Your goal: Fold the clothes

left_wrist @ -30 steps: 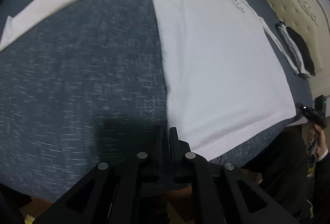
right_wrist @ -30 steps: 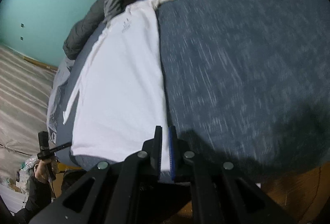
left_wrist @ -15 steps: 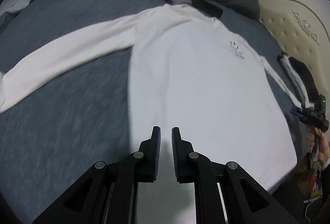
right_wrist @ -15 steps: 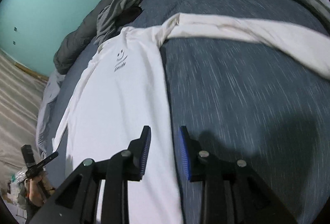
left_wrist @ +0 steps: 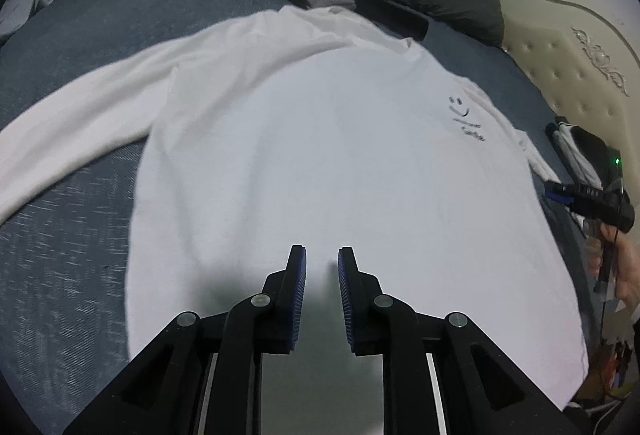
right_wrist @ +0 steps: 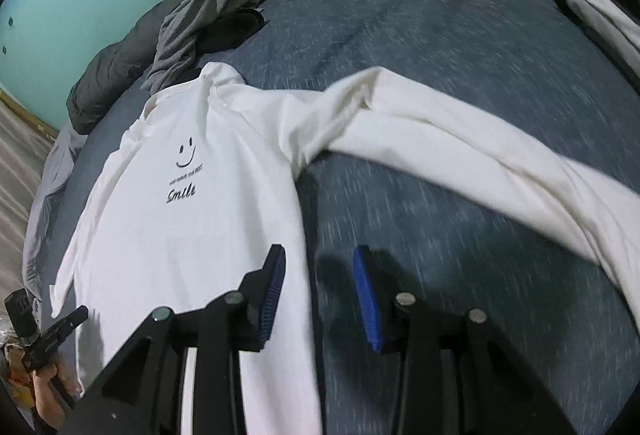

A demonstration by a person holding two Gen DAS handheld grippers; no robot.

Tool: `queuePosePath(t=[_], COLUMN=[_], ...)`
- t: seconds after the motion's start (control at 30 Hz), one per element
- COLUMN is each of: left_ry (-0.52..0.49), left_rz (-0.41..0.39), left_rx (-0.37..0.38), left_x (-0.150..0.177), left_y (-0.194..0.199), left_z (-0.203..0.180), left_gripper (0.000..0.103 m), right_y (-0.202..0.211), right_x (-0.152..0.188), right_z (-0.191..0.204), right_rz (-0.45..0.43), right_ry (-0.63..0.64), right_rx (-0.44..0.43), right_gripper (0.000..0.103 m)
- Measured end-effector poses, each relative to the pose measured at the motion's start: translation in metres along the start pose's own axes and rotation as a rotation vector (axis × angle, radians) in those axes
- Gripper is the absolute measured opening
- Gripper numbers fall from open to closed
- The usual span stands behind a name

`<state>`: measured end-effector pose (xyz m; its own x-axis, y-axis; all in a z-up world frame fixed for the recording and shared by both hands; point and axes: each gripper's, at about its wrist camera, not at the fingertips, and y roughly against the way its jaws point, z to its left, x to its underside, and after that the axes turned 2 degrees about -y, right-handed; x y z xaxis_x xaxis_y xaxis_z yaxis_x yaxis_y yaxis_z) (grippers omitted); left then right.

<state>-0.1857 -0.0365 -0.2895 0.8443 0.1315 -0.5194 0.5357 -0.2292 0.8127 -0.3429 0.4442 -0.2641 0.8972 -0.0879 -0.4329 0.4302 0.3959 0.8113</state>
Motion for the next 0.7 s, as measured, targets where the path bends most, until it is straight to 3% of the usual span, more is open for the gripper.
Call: queuePosePath(t=[0.23, 0.27, 0.37, 0.57, 0.7], left_ry=[0.002, 0.004, 0.0, -0.004, -0.001], left_rz=[-0.009, -0.007, 0.003, 0.013, 0.012], left_rx=[-0.001, 0.002, 0.006, 0.007, 0.011], left_x=[-0.007, -0.007, -0.006, -0.003, -0.004], left_y=[-0.012, -0.013, -0.017, -0.018, -0.017], left_z=[0.0, 0.0, -0.001, -0.001, -0.001], left_gripper=[0.018, 0.018, 0.018, 0.018, 0.018], right_y=[-0.022, -0.023, -0.023, -0.011, -0.012], right_x=[-0.015, -0.016, -0.016, -0.023, -0.024], right_z=[0.003, 0.003, 0.002, -0.007, -0.01], right_rz=[-0.003, -0.005, -0.017, -0.087, -0.076], right_ry=[-0.007, -0.012, -0.008, -0.027, -0.046], right_rx=[-0.048, -0.055, -0.049, -0.013, -0.101], right_gripper=[0.033, 0.022, 0.005, 0.0, 0.001])
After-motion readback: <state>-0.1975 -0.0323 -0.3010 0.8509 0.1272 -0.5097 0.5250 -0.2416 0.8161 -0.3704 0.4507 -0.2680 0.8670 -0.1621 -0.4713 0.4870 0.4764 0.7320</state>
